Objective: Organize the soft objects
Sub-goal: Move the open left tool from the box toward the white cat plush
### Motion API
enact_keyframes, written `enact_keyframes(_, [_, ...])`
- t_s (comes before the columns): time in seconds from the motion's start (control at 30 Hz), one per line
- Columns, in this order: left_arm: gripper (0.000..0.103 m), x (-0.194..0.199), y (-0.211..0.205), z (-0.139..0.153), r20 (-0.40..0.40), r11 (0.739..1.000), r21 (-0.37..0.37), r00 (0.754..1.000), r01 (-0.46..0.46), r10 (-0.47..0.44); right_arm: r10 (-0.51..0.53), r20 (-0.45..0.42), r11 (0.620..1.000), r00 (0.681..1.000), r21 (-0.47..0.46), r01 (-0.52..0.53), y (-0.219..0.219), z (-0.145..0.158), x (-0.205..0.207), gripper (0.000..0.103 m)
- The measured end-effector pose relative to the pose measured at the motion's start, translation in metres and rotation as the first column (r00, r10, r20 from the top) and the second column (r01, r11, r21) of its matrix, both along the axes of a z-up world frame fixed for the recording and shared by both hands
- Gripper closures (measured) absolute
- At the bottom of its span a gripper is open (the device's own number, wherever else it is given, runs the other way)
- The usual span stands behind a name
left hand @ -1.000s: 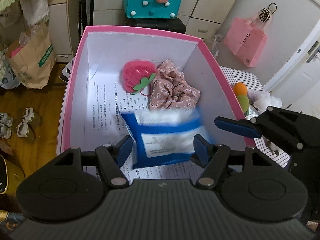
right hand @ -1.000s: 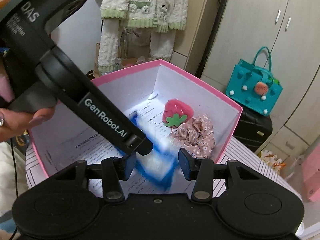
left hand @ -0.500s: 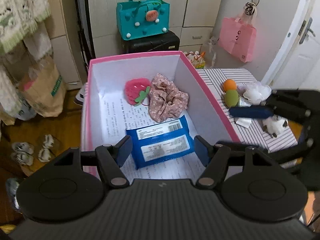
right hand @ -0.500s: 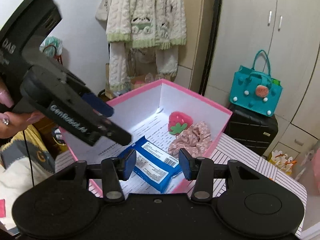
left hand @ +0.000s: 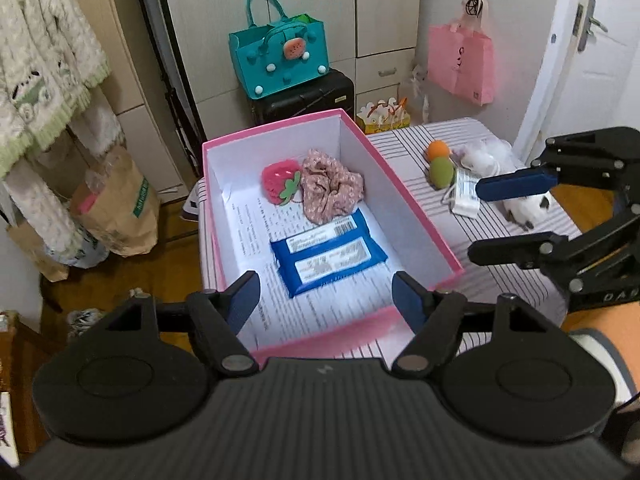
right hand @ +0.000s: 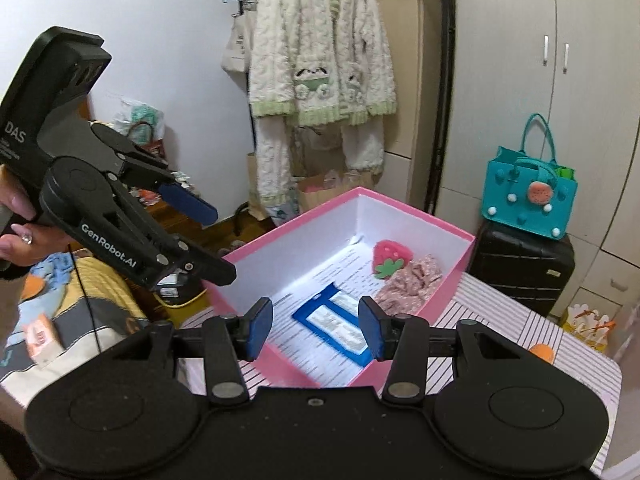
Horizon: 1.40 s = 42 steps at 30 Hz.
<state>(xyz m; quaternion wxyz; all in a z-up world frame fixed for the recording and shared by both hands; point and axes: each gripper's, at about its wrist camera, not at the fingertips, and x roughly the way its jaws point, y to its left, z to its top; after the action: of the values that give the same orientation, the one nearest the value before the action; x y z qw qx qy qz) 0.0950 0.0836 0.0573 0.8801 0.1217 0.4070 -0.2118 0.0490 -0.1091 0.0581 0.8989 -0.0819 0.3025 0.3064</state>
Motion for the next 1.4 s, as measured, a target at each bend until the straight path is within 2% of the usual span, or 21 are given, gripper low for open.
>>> enact_keyframes(0.33, [0.03,-0.058,-0.011,0.005,0.044,0.995,0.044,0.995,0.088,-0.09,0.055,-0.013,0.998,0.998,0.009,-0.055,-0.007,0.005,-0.044,0.05])
enact_keyframes(0.67, [0.029,-0.091,-0.039,-0.011,0.004,0.974,0.086,0.978,0.209,-0.21,-0.024,-0.026,0.999,0.999,-0.036,0.023,-0.034,-0.009,-0.08,0.049])
enact_keyframes(0.77, [0.025,-0.095,-0.048,-0.019,-0.014,0.966,0.083,0.97,0.244,-0.244,-0.051,-0.038,0.998,0.998,-0.033,0.05,-0.047,-0.018,-0.089,0.049])
enact_keyframes(0.93, [0.024,-0.1,-0.066,-0.041,-0.054,0.954,0.073,0.956,0.292,-0.288,-0.113,-0.086,0.994,0.99,-0.014,0.113,-0.069,-0.037,-0.097,0.048])
enact_keyframes(1.13, [0.024,-0.095,-0.094,-0.074,-0.143,0.938,0.071,0.934,0.339,-0.326,-0.164,-0.118,0.986,0.979,-0.008,0.164,-0.089,-0.055,-0.103,0.048])
enact_keyframes(1.23, [0.024,-0.095,-0.107,-0.084,-0.123,0.93,0.096,0.931,0.356,-0.344,-0.187,-0.114,0.982,0.976,-0.016,0.186,-0.098,-0.066,-0.105,0.047])
enact_keyframes(1.4, [0.024,-0.09,-0.121,-0.087,-0.088,0.93,0.03,0.928,0.367,-0.363,-0.204,-0.184,0.977,0.962,0.031,0.213,-0.117,-0.085,-0.096,0.046])
